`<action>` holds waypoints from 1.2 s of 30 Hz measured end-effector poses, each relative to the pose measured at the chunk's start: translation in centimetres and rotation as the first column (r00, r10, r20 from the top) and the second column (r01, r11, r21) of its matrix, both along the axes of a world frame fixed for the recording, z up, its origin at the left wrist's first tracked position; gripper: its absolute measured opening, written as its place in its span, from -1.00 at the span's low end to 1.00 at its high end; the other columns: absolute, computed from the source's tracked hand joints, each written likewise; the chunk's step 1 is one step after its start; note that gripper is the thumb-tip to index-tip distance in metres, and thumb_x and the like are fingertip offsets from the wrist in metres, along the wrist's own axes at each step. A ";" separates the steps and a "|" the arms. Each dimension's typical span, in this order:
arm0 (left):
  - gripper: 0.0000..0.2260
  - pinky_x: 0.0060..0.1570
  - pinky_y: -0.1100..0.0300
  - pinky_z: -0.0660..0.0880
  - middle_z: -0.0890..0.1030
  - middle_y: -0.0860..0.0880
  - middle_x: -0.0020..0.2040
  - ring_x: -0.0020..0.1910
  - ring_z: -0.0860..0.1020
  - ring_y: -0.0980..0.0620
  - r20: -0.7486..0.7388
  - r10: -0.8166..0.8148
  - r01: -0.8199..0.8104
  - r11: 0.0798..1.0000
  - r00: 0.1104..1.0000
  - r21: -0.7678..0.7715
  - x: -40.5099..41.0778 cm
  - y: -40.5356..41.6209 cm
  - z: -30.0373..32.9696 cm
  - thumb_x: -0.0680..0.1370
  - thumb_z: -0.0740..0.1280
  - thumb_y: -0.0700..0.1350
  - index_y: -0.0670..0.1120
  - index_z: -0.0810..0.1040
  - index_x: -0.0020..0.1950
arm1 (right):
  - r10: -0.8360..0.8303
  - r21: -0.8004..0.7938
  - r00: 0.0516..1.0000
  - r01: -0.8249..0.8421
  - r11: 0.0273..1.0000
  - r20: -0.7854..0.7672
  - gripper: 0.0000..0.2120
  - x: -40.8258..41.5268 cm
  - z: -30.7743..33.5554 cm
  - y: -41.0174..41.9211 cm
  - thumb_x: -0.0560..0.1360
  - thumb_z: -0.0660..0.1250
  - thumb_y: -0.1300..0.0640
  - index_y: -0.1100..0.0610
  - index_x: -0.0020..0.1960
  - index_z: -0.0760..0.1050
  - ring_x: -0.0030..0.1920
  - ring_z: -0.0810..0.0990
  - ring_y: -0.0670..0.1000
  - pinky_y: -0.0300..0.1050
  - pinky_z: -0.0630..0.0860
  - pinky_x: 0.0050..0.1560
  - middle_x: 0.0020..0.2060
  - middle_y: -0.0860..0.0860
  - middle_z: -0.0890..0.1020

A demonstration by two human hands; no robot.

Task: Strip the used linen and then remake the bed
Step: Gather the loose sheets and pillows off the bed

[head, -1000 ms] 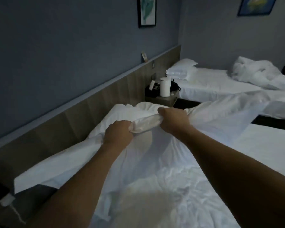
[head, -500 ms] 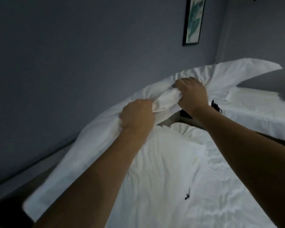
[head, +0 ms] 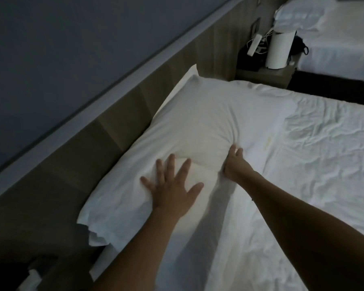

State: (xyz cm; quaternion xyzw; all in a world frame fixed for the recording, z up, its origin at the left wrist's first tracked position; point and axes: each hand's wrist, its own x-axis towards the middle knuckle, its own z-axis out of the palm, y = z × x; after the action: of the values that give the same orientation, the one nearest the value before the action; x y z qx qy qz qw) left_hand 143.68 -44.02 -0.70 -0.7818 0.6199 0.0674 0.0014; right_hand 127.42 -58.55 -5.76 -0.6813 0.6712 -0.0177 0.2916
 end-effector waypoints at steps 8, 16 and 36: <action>-0.29 0.28 -0.54 -0.08 -0.22 0.14 0.57 0.55 -0.23 -0.18 -0.049 0.033 -0.030 0.998 0.998 0.054 0.8 -1.7 -3.0 0.42 -0.02 0.53 0.38 -0.18 0.49 | 0.058 -0.095 0.998 -0.058 0.994 -0.003 -0.27 -0.8 -1.6 0.9 0.57 0.17 0.20 0.25 0.56 -0.21 0.44 0.25 0.32 0.23 0.32 0.36 0.53 0.31 -0.08; -0.28 0.29 -0.52 -0.12 -0.29 0.12 0.56 0.54 -0.29 -0.18 -0.072 0.046 -0.040 0.996 0.996 0.079 1.2 -1.5 -5.0 0.41 -0.06 0.54 0.38 -0.23 0.49 | -0.004 -0.175 0.998 -0.006 0.985 -0.057 -0.34 -0.6 -1.8 3.7 0.58 0.10 0.14 0.21 0.57 -0.13 0.52 0.10 0.20 0.29 0.10 0.45 0.56 0.18 -0.01; -0.57 0.52 -0.12 0.03 0.24 -0.13 0.55 0.55 0.14 -0.13 -0.031 -0.252 0.235 0.933 0.967 -0.272 -8.5 7.6 4.5 0.62 0.19 -0.04 -0.11 0.36 0.48 | -0.042 -0.383 0.999 0.047 0.923 0.021 -0.39 -13.1 11.7 21.9 0.53 0.26 0.20 0.21 0.53 0.15 0.52 0.13 0.11 -0.07 0.06 0.50 0.52 0.15 0.19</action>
State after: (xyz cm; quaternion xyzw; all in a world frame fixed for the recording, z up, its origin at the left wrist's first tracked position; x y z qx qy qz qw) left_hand 135.13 -36.38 3.82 -0.6893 0.7151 0.0085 -0.1157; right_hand 114.28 -36.63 5.98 -0.7096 0.6681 -0.1594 0.1567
